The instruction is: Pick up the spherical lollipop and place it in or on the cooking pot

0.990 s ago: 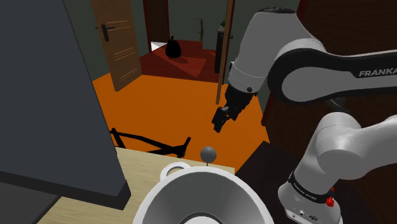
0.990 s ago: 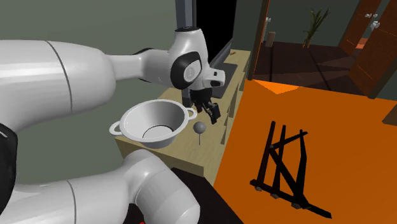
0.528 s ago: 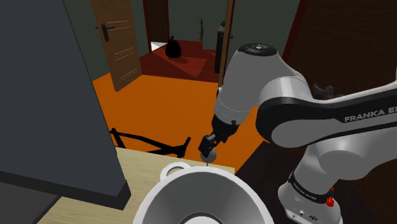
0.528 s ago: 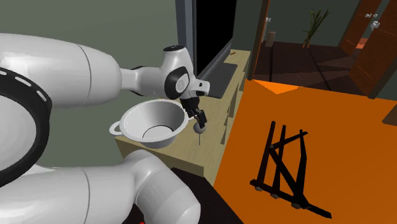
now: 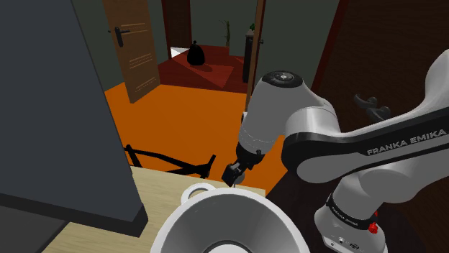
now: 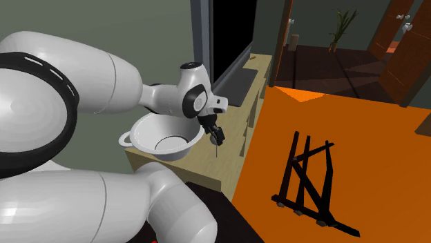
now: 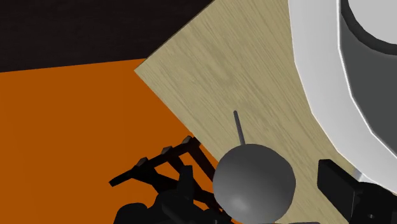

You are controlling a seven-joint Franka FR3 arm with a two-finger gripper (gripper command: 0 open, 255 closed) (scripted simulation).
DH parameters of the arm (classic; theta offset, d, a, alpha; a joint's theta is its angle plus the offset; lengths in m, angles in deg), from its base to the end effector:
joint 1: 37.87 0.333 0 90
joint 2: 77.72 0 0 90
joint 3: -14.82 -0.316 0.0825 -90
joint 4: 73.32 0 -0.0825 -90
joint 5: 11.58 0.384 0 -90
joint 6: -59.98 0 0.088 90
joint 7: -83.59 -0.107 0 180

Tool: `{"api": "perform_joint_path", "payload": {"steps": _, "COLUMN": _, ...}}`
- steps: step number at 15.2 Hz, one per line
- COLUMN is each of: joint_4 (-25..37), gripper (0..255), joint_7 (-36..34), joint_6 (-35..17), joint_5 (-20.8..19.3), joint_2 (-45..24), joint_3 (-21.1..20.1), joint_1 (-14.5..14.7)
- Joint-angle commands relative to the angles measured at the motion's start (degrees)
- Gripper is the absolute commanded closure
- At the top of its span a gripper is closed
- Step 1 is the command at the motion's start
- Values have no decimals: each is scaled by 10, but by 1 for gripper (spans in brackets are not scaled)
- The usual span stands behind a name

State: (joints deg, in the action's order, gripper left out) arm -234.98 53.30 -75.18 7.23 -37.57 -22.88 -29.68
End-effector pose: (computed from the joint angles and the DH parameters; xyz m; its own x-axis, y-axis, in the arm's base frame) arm 0.2583 0.2341 0.3709 0.9738 -0.0364 0.2243 -0.0444 -0.9985 0.0306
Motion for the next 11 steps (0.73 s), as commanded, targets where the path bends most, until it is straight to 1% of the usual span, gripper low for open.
{"api": "perform_joint_path", "payload": {"steps": 1, "joint_4": -2, "gripper": 0, "joint_7": -1, "joint_6": -8, "joint_5": 0, "joint_2": -6, "joint_3": -3, "joint_1": -2}}
{"api": "perform_joint_path", "payload": {"steps": 7, "joint_4": -2, "gripper": 0, "joint_7": -1, "joint_6": -8, "joint_5": 0, "joint_2": -6, "joint_3": -3, "joint_1": -2}}
{"api": "perform_joint_path", "payload": {"steps": 8, "joint_4": -2, "gripper": 255, "joint_7": -1, "joint_6": -8, "joint_5": 0, "joint_2": -6, "joint_3": -3, "joint_1": -2}}
{"api": "perform_joint_path", "payload": {"steps": 11, "joint_4": -2, "gripper": 255, "joint_7": -1, "joint_6": -8, "joint_5": 0, "joint_2": -6, "joint_3": -3, "joint_1": -2}}
